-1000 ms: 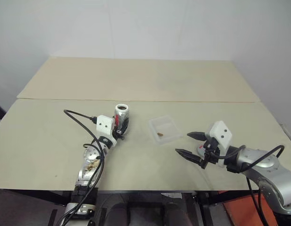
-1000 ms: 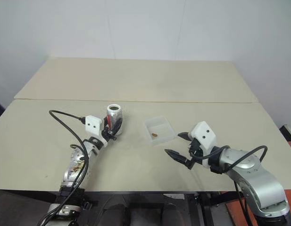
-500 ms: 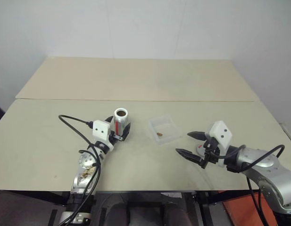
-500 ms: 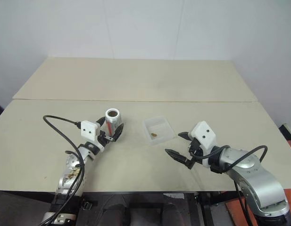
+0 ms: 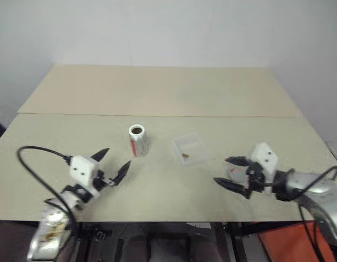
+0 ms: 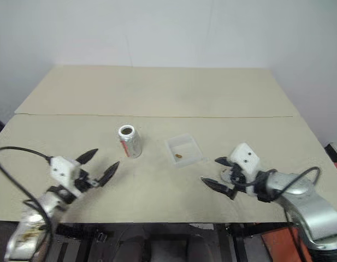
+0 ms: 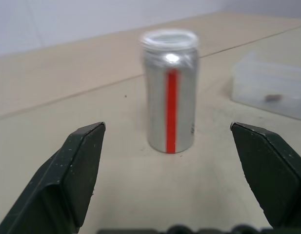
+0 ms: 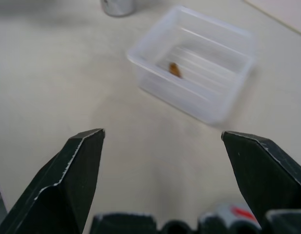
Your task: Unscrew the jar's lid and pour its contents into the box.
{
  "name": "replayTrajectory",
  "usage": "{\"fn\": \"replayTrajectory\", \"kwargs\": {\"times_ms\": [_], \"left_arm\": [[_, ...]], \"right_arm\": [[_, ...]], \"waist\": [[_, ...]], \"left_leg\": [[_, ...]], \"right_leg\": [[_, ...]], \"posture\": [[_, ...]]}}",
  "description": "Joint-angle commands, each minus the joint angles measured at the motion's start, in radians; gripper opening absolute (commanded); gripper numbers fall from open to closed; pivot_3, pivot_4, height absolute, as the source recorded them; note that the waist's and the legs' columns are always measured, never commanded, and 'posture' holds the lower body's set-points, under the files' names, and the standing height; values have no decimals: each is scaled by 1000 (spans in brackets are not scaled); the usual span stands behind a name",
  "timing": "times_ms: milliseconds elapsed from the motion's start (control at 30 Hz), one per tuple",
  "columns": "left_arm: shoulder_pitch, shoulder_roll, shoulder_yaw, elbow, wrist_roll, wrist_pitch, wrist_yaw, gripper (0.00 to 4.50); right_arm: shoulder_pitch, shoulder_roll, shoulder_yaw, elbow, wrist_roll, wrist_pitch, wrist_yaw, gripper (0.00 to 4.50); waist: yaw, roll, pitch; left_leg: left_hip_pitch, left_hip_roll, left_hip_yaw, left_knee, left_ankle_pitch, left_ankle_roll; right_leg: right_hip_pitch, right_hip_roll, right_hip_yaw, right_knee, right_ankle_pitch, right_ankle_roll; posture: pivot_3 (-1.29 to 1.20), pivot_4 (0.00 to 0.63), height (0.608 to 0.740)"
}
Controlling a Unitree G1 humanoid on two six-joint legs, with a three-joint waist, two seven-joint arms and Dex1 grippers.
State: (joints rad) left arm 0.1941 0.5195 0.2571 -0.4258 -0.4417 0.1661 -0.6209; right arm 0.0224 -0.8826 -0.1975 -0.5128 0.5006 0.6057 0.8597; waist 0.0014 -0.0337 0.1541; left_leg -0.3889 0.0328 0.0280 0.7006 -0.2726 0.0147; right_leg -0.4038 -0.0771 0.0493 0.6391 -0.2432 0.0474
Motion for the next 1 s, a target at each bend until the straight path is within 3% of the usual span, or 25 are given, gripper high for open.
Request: {"fn": "replayTrajectory", "kwargs": {"times_ms": [33,167,467,667,900,1000], "left_arm": [[37,145,117,-51,-202,54,-251,4470],[43,287,199,24,-284,88,-429,4470],[44,412,246,30,-424,250,-606,4470],[57,362,260,-25,-373,228,-526,4470],[199,368,405,-164,-436,327,-494,4470],[247,397,477,-175,-487,375,-554,3845]], "right_arm": [[86,-76,-173,60,-17,-167,175,4500],[155,-148,-279,131,-16,-227,305,4500],[280,-157,-390,8,76,-157,417,4500],[246,-131,-366,-20,72,-137,329,4500],[128,-181,-292,87,132,-160,448,4500],[71,-147,-298,81,190,-144,434,3915]], "waist": [[2,0,1],[1,1,2],[-5,2,4],[-6,2,4],[-12,1,6],[-13,2,7]], "left_leg": [[0,0,1,0,0,0],[2,1,3,-3,0,0],[3,1,4,-7,0,0],[1,1,4,-9,0,0],[0,1,4,-10,0,0],[0,1,4,-10,0,0]], "right_leg": [[0,0,0,0,0,0],[0,0,0,-1,-5,-5],[-1,1,1,-1,-6,2],[0,1,1,-8,-3,2],[-1,0,1,-10,-2,1],[0,0,1,-10,-2,1]], "posture": [[0,150,740],[0,150,740],[0,150,740],[0,150,740],[0,150,740],[0,150,740]]}}
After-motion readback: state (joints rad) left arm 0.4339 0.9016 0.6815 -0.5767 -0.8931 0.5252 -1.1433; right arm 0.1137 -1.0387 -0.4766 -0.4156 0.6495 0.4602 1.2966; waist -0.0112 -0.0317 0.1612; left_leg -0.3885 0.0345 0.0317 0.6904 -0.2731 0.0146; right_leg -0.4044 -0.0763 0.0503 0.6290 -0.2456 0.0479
